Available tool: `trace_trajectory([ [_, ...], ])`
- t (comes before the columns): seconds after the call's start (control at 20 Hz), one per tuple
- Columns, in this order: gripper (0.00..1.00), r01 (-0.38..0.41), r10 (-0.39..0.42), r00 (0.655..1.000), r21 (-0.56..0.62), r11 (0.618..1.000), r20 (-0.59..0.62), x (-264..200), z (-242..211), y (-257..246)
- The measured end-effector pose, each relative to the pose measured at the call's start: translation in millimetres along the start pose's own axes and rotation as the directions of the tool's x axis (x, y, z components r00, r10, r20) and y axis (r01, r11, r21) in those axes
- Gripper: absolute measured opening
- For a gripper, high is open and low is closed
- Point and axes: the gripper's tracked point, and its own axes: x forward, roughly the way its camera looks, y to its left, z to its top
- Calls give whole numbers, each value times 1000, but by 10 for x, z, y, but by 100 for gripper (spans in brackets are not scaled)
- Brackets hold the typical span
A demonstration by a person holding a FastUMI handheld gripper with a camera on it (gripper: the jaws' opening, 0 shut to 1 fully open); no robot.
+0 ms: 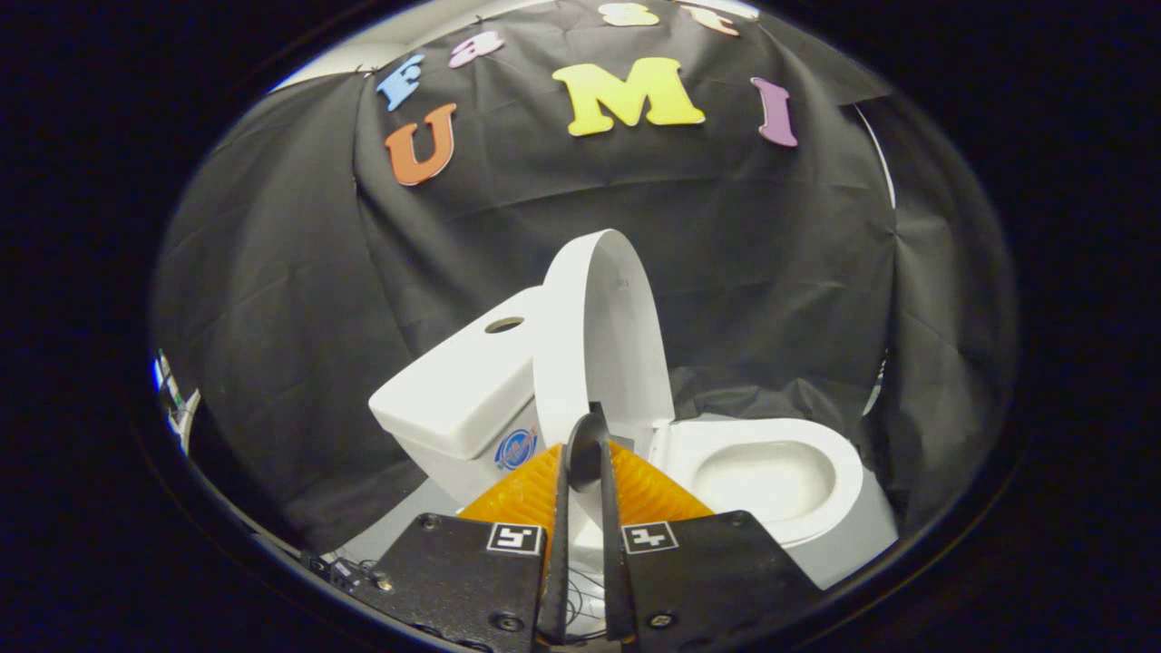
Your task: Open the toilet lid.
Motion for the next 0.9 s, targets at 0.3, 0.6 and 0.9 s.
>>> trace_trajectory([
  [0.3,19,2,-2,1000,-42,999,12,35,-32,145],
  [0.6,19,-21,22,1000,-46,999,12,67,-50,269],
  [0.9,20,-18,20,1000,-111,994,20,71,-97,368],
])
